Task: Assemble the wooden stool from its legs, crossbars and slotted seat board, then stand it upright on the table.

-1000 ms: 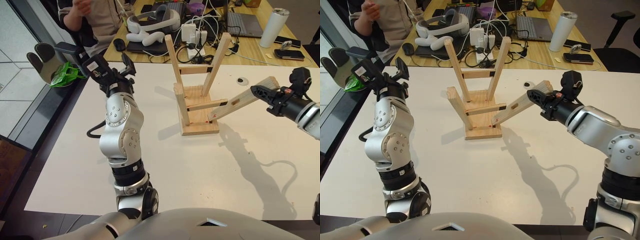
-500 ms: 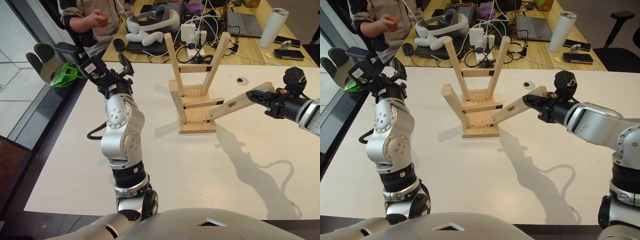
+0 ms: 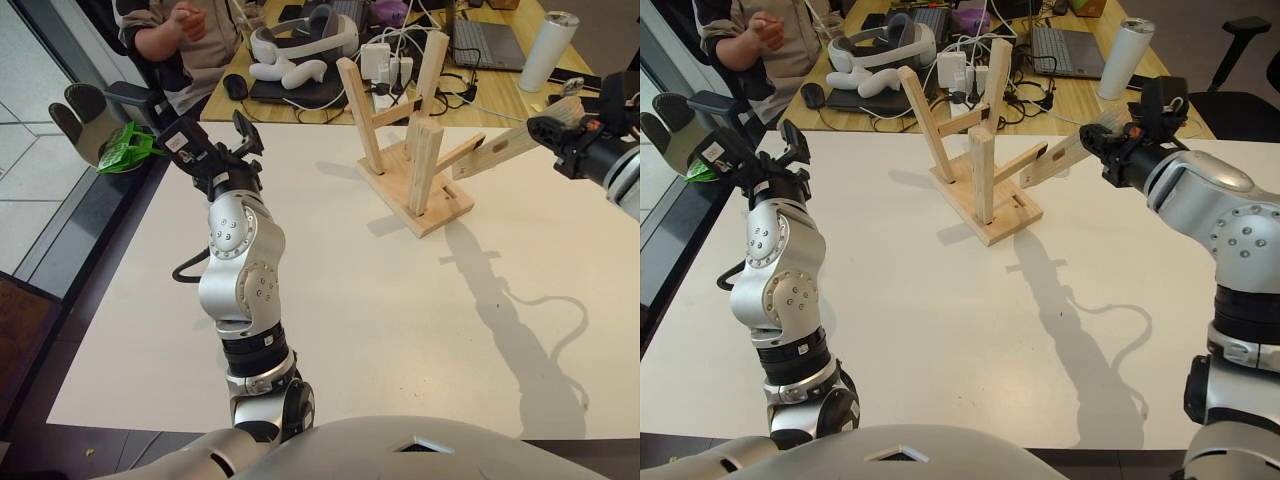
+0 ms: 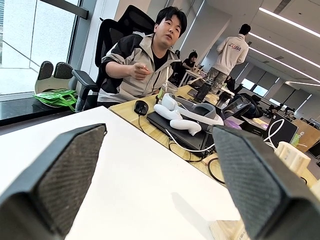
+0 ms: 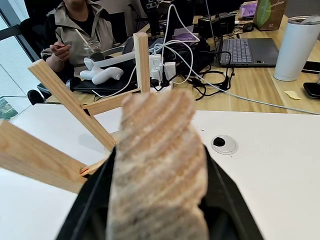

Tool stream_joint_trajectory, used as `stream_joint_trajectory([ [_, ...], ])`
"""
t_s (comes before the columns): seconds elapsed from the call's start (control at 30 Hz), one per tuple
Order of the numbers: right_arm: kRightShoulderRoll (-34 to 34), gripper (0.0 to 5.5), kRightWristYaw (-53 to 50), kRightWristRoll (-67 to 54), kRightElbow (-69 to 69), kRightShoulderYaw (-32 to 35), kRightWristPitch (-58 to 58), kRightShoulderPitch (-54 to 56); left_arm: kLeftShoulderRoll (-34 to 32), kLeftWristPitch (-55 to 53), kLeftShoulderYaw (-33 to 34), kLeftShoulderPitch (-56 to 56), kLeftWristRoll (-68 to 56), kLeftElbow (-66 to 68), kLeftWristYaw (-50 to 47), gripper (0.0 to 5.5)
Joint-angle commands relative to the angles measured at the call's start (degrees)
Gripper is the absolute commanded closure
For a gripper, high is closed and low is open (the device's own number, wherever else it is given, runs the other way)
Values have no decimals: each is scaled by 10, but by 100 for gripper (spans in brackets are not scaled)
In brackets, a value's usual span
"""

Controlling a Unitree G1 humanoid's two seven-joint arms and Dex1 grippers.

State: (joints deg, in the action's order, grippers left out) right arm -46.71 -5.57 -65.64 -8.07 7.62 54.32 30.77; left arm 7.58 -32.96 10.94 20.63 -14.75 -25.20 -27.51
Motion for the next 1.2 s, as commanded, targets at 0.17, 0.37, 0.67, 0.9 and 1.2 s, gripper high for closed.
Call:
stream_joint_trajectory([
  [0.17,47,451,6,2,-16,39,58,-22,11,-10,1,-9,3,10,10,160],
  [0.37,42,451,76,100,62,62,1,-52,4,-18,8,-4,2,7,12,160],
  [0.67,13,451,380,-105,-24,130,119,-67,-81,-32,43,70,13,38,53,160],
  [0.9,30,451,382,-149,-75,130,107,-58,-92,-41,6,125,24,46,75,160],
  [1.2,213,451,306,-39,-25,30,-26,75,-92,-53,-61,155,54,39,107,160],
])
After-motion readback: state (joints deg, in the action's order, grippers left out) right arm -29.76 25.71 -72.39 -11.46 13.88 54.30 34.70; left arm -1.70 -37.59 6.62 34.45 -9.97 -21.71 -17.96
